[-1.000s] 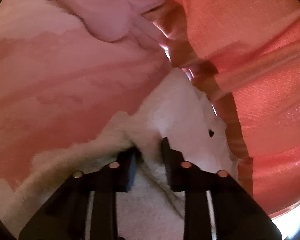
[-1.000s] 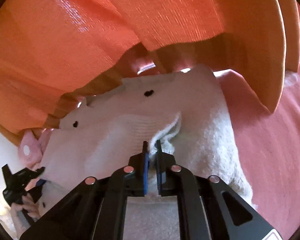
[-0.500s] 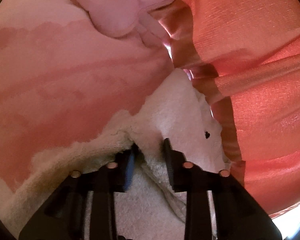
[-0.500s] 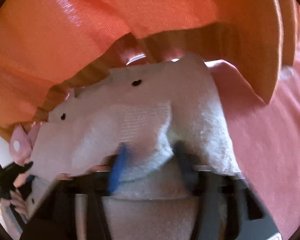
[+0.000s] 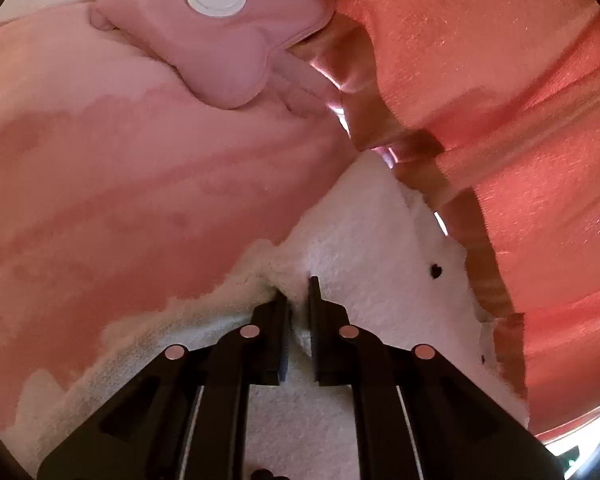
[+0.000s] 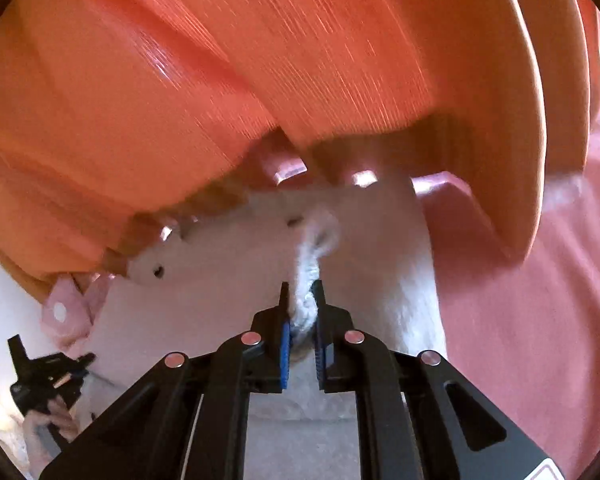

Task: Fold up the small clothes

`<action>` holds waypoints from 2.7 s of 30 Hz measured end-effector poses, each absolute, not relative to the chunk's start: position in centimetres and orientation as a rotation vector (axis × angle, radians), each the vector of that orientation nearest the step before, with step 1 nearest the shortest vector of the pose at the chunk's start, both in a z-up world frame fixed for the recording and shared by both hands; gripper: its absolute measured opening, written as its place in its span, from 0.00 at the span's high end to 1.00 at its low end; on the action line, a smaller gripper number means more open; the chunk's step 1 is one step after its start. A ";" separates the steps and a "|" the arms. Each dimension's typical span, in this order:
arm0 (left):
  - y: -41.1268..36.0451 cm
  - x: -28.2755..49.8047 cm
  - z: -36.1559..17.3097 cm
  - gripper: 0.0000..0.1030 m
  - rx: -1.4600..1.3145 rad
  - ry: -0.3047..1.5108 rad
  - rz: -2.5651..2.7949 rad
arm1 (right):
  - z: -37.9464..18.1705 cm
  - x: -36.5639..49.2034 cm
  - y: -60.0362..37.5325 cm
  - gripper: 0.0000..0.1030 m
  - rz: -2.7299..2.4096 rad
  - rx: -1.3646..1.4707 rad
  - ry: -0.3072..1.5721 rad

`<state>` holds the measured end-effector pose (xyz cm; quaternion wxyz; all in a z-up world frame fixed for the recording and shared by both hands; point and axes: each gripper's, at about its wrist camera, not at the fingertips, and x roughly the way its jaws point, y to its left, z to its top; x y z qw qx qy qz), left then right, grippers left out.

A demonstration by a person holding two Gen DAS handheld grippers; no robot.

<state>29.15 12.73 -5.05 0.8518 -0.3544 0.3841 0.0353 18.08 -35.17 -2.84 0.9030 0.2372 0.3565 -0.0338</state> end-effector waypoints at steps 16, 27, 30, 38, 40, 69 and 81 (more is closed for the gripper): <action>17.3 12.9 -1.8 0.19 -0.334 0.988 -0.110 | -1.9 -0.6 -34.5 0.37 0.051 0.527 1.165; 18.0 8.4 -5.0 0.15 -0.541 1.199 -0.171 | -4.5 -4.4 -30.3 0.37 0.065 0.607 1.281; 15.9 8.3 -4.3 0.86 -0.384 1.188 -0.159 | -3.6 -4.5 -30.0 0.93 0.044 0.596 1.240; 18.1 2.5 2.1 0.94 -0.453 1.074 -0.267 | 4.2 -11.3 -32.0 0.96 0.070 0.562 1.002; 18.6 0.1 3.4 0.96 -0.442 1.055 -0.295 | 4.7 -14.5 -33.0 0.96 0.059 0.577 0.990; 16.2 3.3 -3.9 0.93 -0.684 1.184 -0.303 | 0.4 -11.5 -32.6 0.94 0.122 0.750 1.066; 19.4 -9.5 5.7 0.95 -0.498 1.092 -0.392 | 5.7 -27.1 -34.5 0.97 0.025 0.584 1.029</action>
